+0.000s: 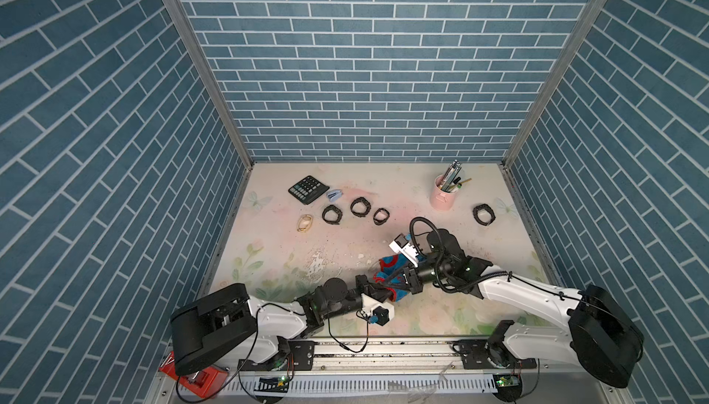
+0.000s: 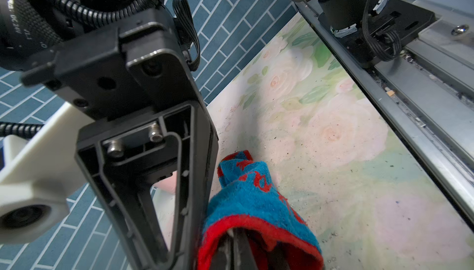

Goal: Wipe the watch dial
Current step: Wipe the dirt from the watch dial.

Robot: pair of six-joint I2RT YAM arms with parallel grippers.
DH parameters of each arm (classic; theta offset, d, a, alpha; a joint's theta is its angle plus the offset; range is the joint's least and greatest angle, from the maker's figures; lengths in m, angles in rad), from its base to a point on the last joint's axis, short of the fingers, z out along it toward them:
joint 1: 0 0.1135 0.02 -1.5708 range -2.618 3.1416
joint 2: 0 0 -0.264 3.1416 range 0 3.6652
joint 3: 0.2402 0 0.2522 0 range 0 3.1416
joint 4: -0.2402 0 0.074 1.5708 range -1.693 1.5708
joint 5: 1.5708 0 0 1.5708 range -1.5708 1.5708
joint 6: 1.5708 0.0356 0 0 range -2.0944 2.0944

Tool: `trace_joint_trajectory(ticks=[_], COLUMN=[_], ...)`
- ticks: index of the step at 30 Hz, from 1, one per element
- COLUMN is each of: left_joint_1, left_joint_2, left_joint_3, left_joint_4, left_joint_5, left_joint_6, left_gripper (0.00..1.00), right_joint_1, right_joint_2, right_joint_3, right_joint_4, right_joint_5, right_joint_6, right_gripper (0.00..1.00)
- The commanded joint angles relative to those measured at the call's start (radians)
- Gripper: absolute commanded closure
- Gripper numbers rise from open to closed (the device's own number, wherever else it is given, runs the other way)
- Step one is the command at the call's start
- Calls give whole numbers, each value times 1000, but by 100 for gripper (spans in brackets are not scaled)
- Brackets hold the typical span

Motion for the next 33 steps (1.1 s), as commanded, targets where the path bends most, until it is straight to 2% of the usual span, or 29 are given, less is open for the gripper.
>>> trace_joint_trajectory(ticks=[1,6,10,16,27,33], left_joint_1=[4,3,4,4,3,-3], left_joint_2=[-34,-32,-45,-41,-73,-83], left_joint_3=[32,29,20,5,1,9], left_joint_4=[131,160,162,227,197,174], left_joint_5=[-46,-66,-72,-94,-69,-54], left_joint_6=[18,32,39,40,49,51], left_gripper=[100,100,100,100,100,100], right_joint_1=[-3,-19,-51,-135,-174,-186], right_joint_2=[12,24,-22,-118,-232,-295], right_joint_3=[-44,-75,-102,-134,-118,-81], right_joint_4=[-71,45,95,87,76,25], right_joint_5=[12,-30,-54,-44,0,11], right_joint_6=[39,119,161,176,197,147], right_gripper=[100,100,100,100,100,100])
